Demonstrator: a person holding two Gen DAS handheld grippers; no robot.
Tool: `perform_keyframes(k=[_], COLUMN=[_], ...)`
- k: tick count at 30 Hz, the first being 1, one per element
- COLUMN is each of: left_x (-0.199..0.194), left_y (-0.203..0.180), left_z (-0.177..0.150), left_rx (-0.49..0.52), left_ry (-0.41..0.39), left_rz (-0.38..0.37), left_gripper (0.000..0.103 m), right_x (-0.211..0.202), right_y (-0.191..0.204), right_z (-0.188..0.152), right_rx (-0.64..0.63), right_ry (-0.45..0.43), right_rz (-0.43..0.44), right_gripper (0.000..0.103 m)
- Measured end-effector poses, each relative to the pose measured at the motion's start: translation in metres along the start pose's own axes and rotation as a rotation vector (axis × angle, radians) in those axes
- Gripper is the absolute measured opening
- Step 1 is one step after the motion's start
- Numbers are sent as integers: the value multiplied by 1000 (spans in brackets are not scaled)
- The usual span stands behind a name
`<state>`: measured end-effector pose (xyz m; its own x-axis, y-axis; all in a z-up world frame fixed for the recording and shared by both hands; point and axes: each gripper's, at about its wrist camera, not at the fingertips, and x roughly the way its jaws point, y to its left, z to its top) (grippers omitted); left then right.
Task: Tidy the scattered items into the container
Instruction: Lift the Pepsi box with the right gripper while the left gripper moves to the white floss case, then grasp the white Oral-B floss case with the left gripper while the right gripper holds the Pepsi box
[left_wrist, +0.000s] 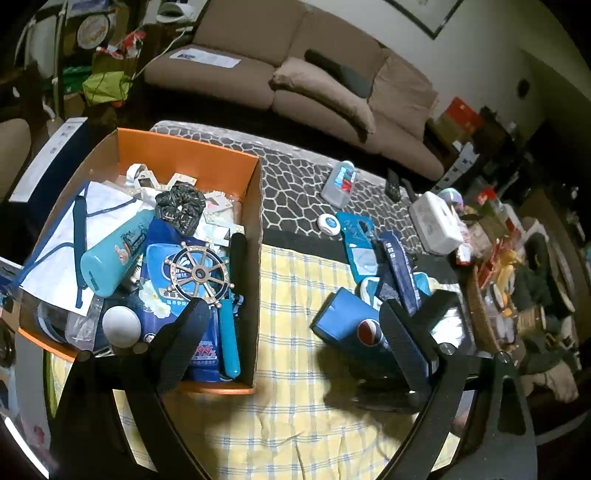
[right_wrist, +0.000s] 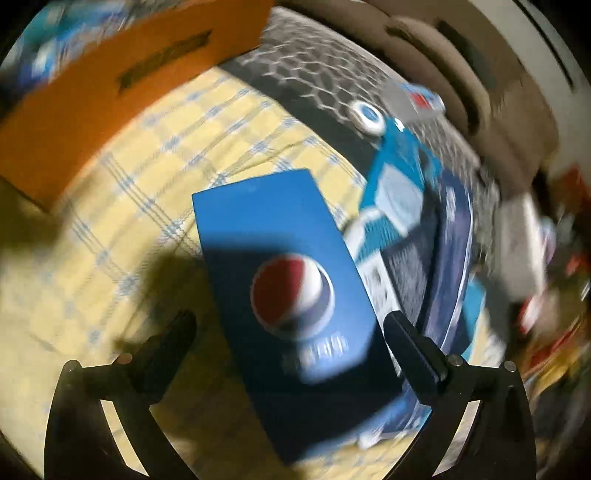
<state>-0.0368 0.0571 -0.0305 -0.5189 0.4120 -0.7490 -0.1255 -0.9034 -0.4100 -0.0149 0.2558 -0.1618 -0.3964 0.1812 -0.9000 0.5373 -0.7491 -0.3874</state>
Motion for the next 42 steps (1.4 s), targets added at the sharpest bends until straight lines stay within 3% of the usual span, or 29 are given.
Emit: perform_keyframes(k=[4,8,13,17,19,24,28,31,35,38,40,42], left_x=[-3,-4,0,-6,-9,6,65,134,232,278,303,319], left_y=[-1,-4,-7,-6,-4,-31,-87,-115,-128,-118,-112,-114], left_z=[-1,-2,-4,-3,-4,-1,19,42,63,70,70,66], left_rx=[5,25,49,69,54,103,125,94,141,133,117,148], left_ry=[4,-4,7,-6,-12,1,65,77,185,150,166,183], left_rz=[-11,-1,-2,12,6,-49,-110,-17,-66,34,53,75], left_gripper=[93,93,93,93,93,94,101,101,98,96,91,69], right_x=[25,37,26,2,-24,-81,-84,-68,-64,-59,-57,-53], right_y=[-3,-37,-54,-96,-130,-191,-209,-220,-216,-210,-206,-204], right_z=[8,-1,-12,-28,-40,-72,-102,-112,-112,-108,-103,-99], right_rx=[39,257,362,594,733,929,1021,1052,1036,981,948,931], right_ry=[56,92,84,15,-80,-243,-248,-214,-184,-174,-169,-167], right_rz=[5,182,218,297,330,231,217,217,201,184,173,183], right_gripper=[102,97,87,86,86,86,86,86,86,86,86,86])
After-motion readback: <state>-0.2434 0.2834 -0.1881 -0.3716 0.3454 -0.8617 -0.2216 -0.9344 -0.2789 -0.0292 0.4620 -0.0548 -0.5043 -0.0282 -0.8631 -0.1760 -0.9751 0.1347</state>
